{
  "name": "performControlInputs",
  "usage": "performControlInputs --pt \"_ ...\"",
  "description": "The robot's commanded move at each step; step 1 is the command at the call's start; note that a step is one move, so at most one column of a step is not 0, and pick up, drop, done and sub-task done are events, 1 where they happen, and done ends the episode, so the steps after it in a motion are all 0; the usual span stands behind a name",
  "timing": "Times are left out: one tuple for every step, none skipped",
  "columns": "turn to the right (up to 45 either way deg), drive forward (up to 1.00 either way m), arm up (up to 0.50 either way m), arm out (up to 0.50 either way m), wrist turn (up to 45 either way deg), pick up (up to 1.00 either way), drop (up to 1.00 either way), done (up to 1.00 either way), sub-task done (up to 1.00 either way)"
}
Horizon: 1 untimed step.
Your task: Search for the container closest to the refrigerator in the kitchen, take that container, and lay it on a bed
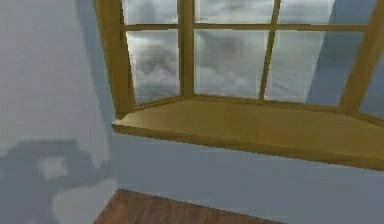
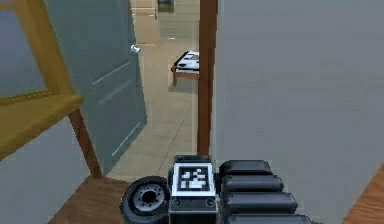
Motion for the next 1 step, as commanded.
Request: performControlInputs --pt "45.0 0.0 0.0 0.0 0.0 0.0 0.0 0.0 0.0"
